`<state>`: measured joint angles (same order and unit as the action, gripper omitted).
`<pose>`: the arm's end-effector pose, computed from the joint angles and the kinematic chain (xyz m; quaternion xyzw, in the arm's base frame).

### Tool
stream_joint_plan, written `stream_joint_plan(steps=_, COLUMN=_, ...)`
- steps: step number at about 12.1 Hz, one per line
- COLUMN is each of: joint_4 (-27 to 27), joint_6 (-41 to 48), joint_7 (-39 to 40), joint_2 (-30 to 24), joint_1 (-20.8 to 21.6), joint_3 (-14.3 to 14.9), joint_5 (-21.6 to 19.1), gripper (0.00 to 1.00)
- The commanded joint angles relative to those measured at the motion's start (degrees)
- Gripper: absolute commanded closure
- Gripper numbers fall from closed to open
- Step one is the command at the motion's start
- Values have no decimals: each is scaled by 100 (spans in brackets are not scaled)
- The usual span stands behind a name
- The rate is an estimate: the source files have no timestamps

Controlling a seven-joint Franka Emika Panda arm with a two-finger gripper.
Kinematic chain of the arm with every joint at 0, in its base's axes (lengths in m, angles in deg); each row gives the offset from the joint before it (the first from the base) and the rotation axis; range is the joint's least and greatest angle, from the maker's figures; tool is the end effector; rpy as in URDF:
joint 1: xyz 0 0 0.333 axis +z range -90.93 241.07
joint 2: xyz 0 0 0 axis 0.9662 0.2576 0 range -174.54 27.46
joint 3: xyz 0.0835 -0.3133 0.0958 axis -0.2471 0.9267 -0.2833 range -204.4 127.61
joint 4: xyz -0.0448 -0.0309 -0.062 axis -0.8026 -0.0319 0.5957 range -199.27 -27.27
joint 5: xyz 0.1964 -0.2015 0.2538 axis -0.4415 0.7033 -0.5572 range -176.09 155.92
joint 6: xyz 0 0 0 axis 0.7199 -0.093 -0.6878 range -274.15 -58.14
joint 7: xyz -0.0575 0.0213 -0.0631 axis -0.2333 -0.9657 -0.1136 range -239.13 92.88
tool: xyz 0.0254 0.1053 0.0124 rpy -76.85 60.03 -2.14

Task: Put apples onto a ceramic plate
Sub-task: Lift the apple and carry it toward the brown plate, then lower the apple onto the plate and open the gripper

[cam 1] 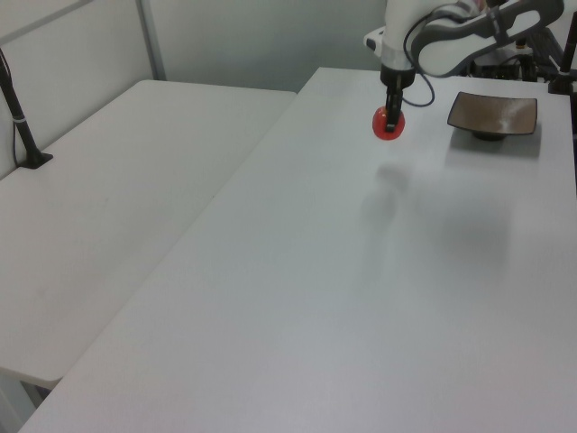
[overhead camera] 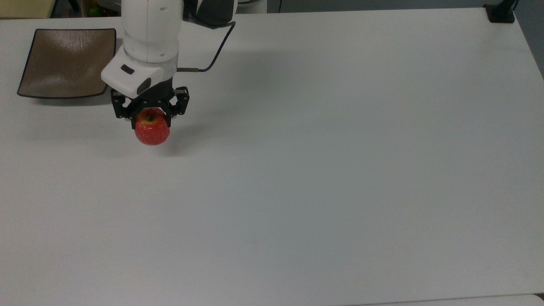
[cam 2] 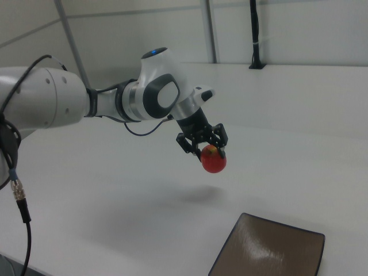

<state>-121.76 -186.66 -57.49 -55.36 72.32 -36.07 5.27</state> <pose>0.6557 -0.0643 0.4470 0.9749 0.1630 0.0704 0.1342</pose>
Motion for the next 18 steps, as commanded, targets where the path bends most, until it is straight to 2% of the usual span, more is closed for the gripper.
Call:
stream_joint_plan(steps=1, joint_4=-311, joint_6=637, joint_7=150, joint_2=-674, joint_1=-155, joint_3=40, joint_5=-50, gripper=49)
stream_joint_plan(steps=3, joint_4=-503, joint_6=885, joint_7=526, joint_2=-972, joint_1=-348, joint_3=154, joint_5=-50, gripper=49)
stream_joint_plan(steps=7, joint_4=-785, joint_6=921, joint_7=940, joint_2=-1263, joint_1=-515, joint_3=593, joint_5=-50, gripper=49)
stream_joint_plan(steps=9, joint_4=-890, joint_6=930, joint_7=1273, joint_2=-1343, joint_1=-612, joint_3=873, joint_5=-50, gripper=48)
stream_joint_plan(steps=12, joint_4=-1066, joint_6=948, joint_7=1809, joint_2=-1361, joint_1=-753, joint_3=1112, joint_5=-50, gripper=48)
stream_joint_plan(steps=18, joint_4=-1304, joint_6=860, joint_7=2566, joint_2=-1194, joint_1=-1192, joint_3=1165, joint_5=-33, gripper=48)
